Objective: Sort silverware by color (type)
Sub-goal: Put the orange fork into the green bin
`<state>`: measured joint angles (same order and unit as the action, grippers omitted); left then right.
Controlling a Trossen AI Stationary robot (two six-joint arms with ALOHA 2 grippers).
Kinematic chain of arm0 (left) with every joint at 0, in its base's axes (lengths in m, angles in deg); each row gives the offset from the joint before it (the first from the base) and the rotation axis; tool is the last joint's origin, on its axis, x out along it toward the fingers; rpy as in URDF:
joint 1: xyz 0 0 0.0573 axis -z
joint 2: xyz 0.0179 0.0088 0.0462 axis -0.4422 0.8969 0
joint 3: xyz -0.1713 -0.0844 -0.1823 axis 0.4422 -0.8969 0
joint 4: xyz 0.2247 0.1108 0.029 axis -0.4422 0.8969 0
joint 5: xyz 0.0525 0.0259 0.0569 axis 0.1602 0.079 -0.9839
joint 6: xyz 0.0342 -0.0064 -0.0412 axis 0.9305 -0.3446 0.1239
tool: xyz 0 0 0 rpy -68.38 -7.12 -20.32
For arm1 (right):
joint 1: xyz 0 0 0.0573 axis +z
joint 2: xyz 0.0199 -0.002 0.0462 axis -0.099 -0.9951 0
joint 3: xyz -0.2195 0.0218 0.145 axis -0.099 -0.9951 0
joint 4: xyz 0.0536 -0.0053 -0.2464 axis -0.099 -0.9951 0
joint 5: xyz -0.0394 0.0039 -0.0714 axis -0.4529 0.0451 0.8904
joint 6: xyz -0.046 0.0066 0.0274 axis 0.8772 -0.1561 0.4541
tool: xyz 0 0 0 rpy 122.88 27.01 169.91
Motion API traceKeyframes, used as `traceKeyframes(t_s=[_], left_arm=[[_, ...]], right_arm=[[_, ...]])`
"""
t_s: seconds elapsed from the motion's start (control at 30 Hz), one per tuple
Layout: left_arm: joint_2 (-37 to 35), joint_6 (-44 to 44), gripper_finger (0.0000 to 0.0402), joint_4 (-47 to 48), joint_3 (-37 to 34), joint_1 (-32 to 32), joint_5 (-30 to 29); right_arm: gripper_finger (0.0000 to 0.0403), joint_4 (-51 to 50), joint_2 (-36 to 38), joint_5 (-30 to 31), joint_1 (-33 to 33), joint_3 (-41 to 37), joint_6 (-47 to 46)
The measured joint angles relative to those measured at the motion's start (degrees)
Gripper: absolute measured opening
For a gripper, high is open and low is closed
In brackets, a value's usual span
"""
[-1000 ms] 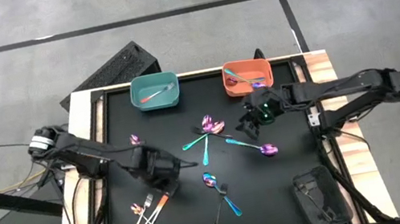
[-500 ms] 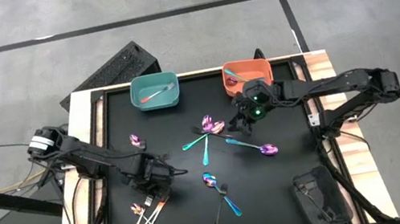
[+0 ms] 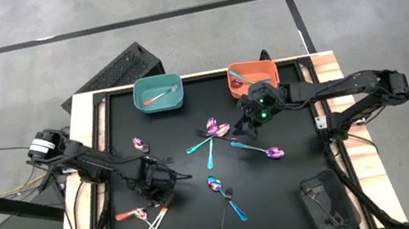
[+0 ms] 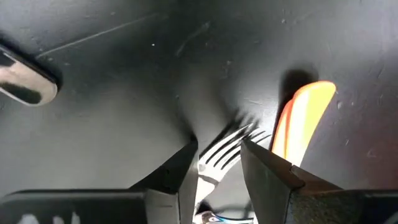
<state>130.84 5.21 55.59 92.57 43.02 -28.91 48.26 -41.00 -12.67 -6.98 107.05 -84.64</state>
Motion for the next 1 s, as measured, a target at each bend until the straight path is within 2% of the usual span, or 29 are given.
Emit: traceKeyframes(t_s=[0.27, 0.4, 0.5, 0.7, 1.0], left_arm=[[0.0, 0.3, 0.0087, 0.1, 0.0, -3.3, -2.3], [0.1, 4.1, 0.0083, 1.4, 1.8, -6.2, -4.9], [0.1, 7.5, 0.0086, 5.9, 4.3, -7.5, -5.9], [0.1, 11.5, 0.0112, 12.0, 8.2, -7.5, -8.3], [0.1, 4.2, 0.0172, 2.4, 6.3, -1.3, -8.5]], right_arm=[[0.0221, 0.0, 0.0, 0.5, -0.2, 0.0, -0.1], [0.0221, 0.0, 0.0, 0.5, -0.6, 0.0, -0.1], [0.0221, 0.1, 0.0, 0.7, -1.1, 0.0, -0.4], [0.0221, 0.0, 0.0, 0.8, -1.4, 0.0, -0.6], [0.0221, 0.0, 0.0, 1.7, -0.9, 0.0, -1.1]])
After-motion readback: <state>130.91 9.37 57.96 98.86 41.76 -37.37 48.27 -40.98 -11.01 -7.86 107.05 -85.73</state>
